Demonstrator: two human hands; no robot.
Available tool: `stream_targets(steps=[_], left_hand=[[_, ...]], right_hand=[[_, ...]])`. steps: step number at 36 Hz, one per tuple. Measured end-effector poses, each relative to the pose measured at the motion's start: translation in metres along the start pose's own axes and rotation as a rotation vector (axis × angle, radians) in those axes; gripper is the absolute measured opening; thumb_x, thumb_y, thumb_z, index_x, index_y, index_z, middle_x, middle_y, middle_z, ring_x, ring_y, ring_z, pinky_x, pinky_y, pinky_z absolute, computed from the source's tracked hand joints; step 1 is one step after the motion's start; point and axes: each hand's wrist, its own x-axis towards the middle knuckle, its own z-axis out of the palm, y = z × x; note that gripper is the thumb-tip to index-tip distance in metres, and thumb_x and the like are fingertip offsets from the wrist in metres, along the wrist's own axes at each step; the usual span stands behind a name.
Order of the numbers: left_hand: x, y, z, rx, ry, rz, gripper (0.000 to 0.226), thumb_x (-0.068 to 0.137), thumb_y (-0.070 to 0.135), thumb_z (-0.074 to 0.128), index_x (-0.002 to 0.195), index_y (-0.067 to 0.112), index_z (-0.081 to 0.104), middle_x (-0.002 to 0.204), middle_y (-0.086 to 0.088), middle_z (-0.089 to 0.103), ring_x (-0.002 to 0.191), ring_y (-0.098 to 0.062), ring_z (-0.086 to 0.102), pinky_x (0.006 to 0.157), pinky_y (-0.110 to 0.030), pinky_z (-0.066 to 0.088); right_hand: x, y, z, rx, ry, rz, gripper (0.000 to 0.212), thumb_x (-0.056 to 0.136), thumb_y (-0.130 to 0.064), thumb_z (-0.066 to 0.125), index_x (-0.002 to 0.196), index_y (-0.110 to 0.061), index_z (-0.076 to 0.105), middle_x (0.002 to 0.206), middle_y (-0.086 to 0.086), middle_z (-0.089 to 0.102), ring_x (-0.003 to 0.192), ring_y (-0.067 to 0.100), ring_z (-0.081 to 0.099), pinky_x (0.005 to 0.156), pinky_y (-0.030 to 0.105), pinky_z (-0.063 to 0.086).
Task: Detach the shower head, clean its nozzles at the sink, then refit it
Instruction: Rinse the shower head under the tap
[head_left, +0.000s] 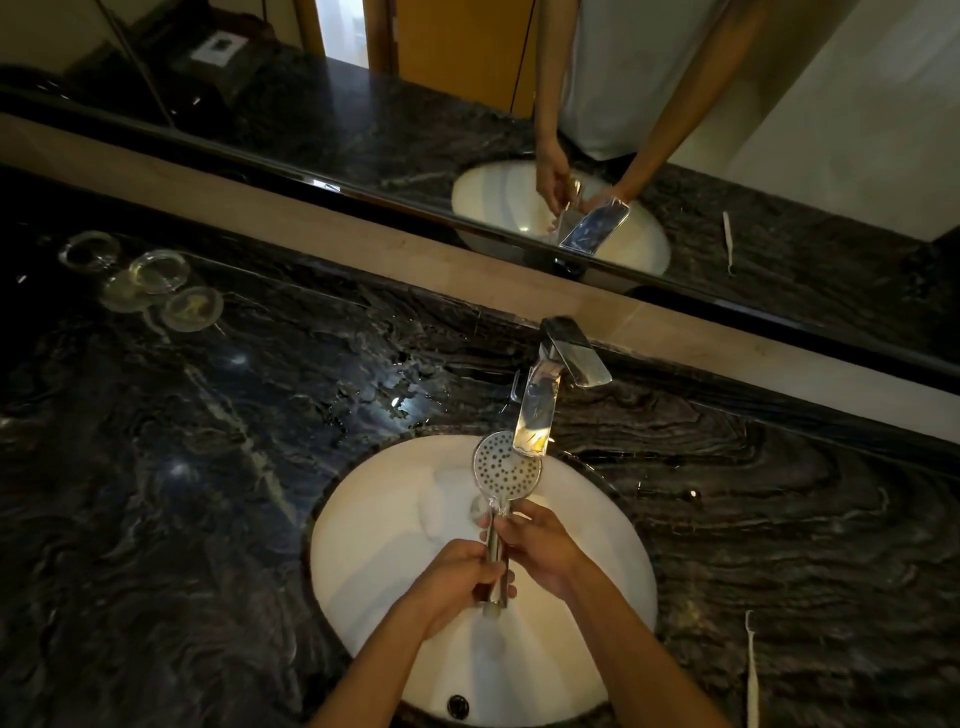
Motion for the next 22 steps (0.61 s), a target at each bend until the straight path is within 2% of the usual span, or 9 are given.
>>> stream_targets(steps=[5, 8, 10, 14, 16, 19, 22], left_hand=[[0.006, 0.003, 0.004, -0.027, -0.028, -0.022, 0.019, 0.097, 0.013, 0.06, 0.112, 0.002, 0.063, 0.097, -0.018, 0.071, 0.082, -0.027, 0.072, 0.075, -0.035, 0.059], [0.012, 0.004, 0.006, -0.024, -0.034, -0.049, 0.024, 0.1, 0.015, 0.054, 0.119, 0.001, 0.058, 0.097, -0.018, 0.071, 0.082, -0.027, 0.072, 0.078, -0.04, 0.058], [0.014, 0.005, 0.007, -0.034, -0.039, -0.066, 0.026, 0.101, 0.012, 0.053, 0.121, -0.003, 0.056, 0.097, -0.019, 0.071, 0.083, -0.028, 0.072, 0.079, -0.042, 0.059], [0.017, 0.004, 0.005, -0.022, -0.04, -0.069, 0.025, 0.1, 0.009, 0.054, 0.121, -0.003, 0.057, 0.098, -0.02, 0.07, 0.085, -0.029, 0.072, 0.079, -0.043, 0.059], [0.018, 0.003, 0.005, -0.006, -0.036, -0.054, 0.022, 0.099, 0.007, 0.054, 0.118, -0.003, 0.058, 0.097, -0.019, 0.07, 0.084, -0.028, 0.072, 0.079, -0.042, 0.059], [0.02, 0.003, 0.004, 0.02, -0.031, -0.032, 0.02, 0.1, 0.005, 0.052, 0.116, -0.003, 0.059, 0.095, -0.019, 0.069, 0.085, -0.029, 0.071, 0.08, -0.042, 0.058], [0.023, 0.001, 0.004, 0.018, -0.025, -0.021, 0.019, 0.1, 0.005, 0.051, 0.115, -0.003, 0.06, 0.093, -0.018, 0.069, 0.085, -0.029, 0.071, 0.083, -0.045, 0.057]], right_hand=[[0.001, -0.005, -0.002, 0.008, -0.004, -0.008, 0.026, 0.095, 0.006, 0.057, 0.121, 0.008, 0.061, 0.12, 0.029, 0.067, 0.091, 0.03, 0.069, 0.078, 0.04, 0.057], [0.0, -0.007, -0.001, -0.018, -0.017, 0.011, 0.015, 0.096, 0.007, 0.056, 0.109, 0.005, 0.063, 0.118, 0.027, 0.069, 0.077, 0.026, 0.068, 0.056, 0.031, 0.055], [0.0, -0.007, -0.001, -0.032, -0.024, 0.015, 0.013, 0.096, 0.008, 0.054, 0.1, -0.001, 0.063, 0.11, 0.025, 0.07, 0.069, 0.021, 0.067, 0.048, 0.025, 0.051], [0.001, -0.007, -0.003, -0.059, -0.026, 0.004, 0.017, 0.095, 0.01, 0.053, 0.104, 0.001, 0.064, 0.103, 0.021, 0.07, 0.074, 0.024, 0.065, 0.051, 0.027, 0.052], [0.003, -0.006, -0.003, -0.062, -0.028, -0.004, 0.022, 0.093, 0.012, 0.053, 0.112, 0.006, 0.063, 0.103, 0.022, 0.07, 0.079, 0.027, 0.064, 0.057, 0.031, 0.053], [0.005, -0.005, -0.003, -0.04, -0.026, -0.023, 0.027, 0.092, 0.01, 0.058, 0.119, 0.006, 0.062, 0.115, 0.026, 0.069, 0.093, 0.031, 0.065, 0.082, 0.043, 0.055], [0.004, -0.005, -0.002, -0.013, -0.024, -0.032, 0.032, 0.092, 0.006, 0.062, 0.125, 0.004, 0.06, 0.122, 0.027, 0.067, 0.106, 0.036, 0.065, 0.096, 0.047, 0.051]])
